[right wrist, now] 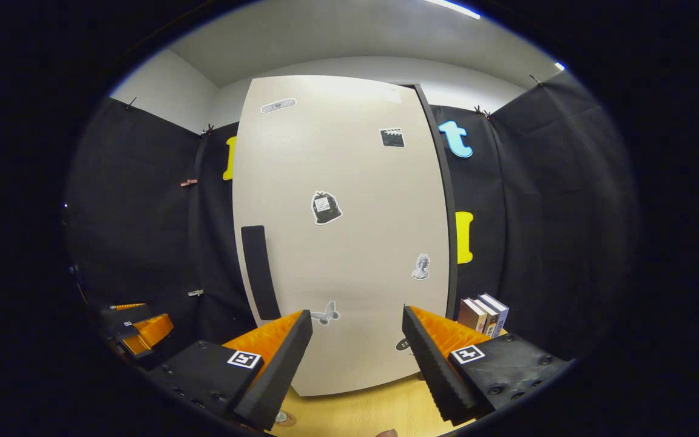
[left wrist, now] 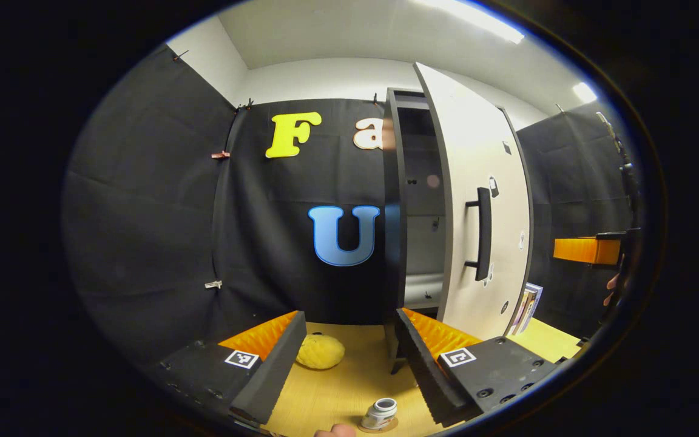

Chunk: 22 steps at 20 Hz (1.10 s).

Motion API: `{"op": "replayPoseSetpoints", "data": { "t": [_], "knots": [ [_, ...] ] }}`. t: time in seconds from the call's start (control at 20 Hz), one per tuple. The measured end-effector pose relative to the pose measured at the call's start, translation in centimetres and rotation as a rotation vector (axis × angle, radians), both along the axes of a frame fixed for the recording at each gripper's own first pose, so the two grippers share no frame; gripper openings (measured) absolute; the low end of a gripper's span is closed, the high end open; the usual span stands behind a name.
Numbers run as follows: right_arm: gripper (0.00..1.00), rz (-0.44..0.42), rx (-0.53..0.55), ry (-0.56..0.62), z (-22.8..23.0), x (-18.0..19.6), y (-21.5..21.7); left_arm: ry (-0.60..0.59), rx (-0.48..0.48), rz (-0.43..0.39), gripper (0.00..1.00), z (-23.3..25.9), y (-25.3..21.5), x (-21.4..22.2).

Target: Open the cabinet door with the right hand, grasp the bottle in the cabinet with the left hand and place it on the coaster, then close the cabinet door with the right hand.

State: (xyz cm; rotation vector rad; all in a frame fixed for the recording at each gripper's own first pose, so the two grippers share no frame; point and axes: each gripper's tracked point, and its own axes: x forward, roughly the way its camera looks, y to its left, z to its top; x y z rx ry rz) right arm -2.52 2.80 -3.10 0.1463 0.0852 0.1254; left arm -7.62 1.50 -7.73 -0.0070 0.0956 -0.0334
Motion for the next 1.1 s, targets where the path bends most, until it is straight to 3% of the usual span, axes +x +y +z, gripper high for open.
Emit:
{"op": "replayPoseSetpoints", "data": {
  "t": [1.1],
  "knots": [
    [0.97, -0.068, -0.095, -0.045, 0.5, -4.8, -3.9, -0.026, -0.012, 0.006, 0.93, 1.8, -0.8, -3.1]
  ]
}}
